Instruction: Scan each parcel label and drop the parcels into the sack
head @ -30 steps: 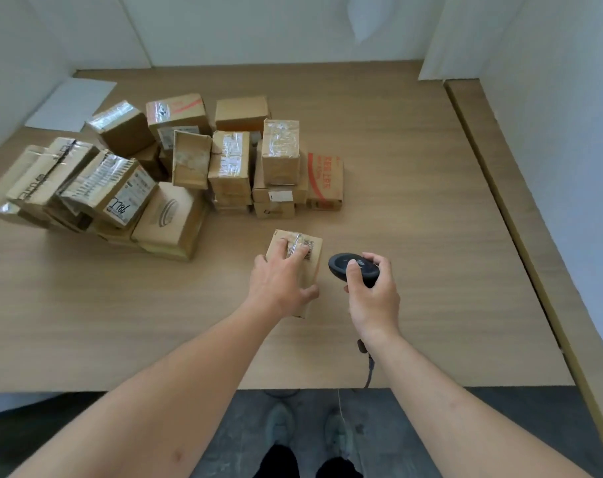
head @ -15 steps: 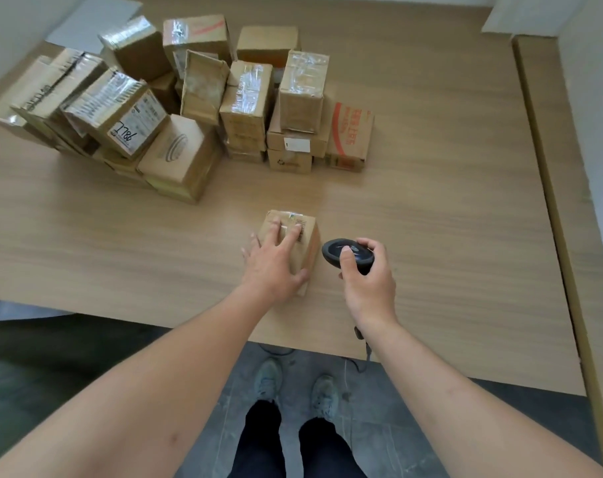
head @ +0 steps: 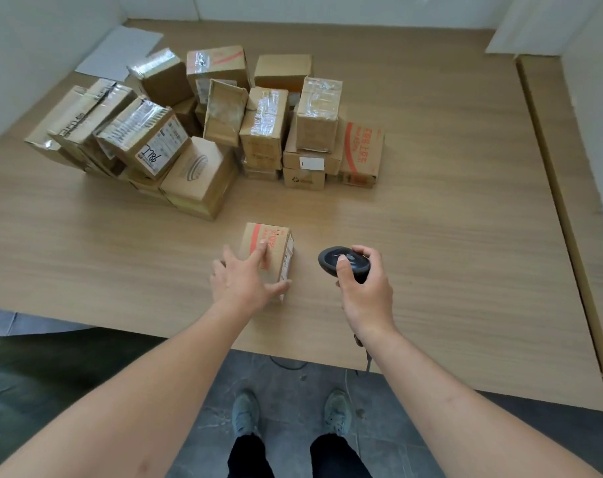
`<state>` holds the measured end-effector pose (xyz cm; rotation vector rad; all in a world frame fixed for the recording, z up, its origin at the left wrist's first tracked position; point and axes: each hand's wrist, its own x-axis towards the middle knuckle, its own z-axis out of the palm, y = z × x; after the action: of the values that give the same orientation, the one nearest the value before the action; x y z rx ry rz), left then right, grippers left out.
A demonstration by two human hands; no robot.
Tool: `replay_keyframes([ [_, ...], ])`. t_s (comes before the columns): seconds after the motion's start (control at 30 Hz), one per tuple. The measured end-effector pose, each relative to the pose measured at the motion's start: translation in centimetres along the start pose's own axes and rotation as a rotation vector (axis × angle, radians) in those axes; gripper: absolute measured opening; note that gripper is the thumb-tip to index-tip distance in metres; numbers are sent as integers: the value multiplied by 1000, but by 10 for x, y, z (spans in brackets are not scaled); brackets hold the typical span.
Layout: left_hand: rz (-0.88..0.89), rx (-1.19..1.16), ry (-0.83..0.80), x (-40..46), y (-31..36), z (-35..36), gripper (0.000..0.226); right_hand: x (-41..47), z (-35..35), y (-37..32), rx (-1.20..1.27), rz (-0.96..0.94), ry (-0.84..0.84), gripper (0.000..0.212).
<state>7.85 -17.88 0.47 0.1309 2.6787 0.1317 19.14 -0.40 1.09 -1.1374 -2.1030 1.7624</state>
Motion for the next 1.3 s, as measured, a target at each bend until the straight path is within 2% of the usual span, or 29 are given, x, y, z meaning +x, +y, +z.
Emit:
replay_keyframes([
  [0.1, 22, -9, -10, 2, -3, 3, 104, -2, 6, 2, -1, -2, 11, 23],
  [0.2, 52, -127, -35, 7, -20, -3, 98, -7, 14, 0, 2, 10, 13, 27],
  [0.33, 73, -364, -35, 17, -54, -13, 88, -14, 28, -8, 49, 21, 13, 42],
  [0.4, 102, -505, -65, 23, -69, -16, 88, -15, 36, -13, 69, 27, 0, 39],
  [0.53, 196, -687, -145, 24, -78, -20, 105, -14, 45, -29, 151, 29, -35, 17],
  [0.67, 218, -787, -161, 24, -72, -17, 114, -14, 51, -46, 236, 111, -73, 15],
  [1.3, 183, -775, -136, 15, -63, -9, 116, -25, 37, -55, 240, 147, -35, 12],
])
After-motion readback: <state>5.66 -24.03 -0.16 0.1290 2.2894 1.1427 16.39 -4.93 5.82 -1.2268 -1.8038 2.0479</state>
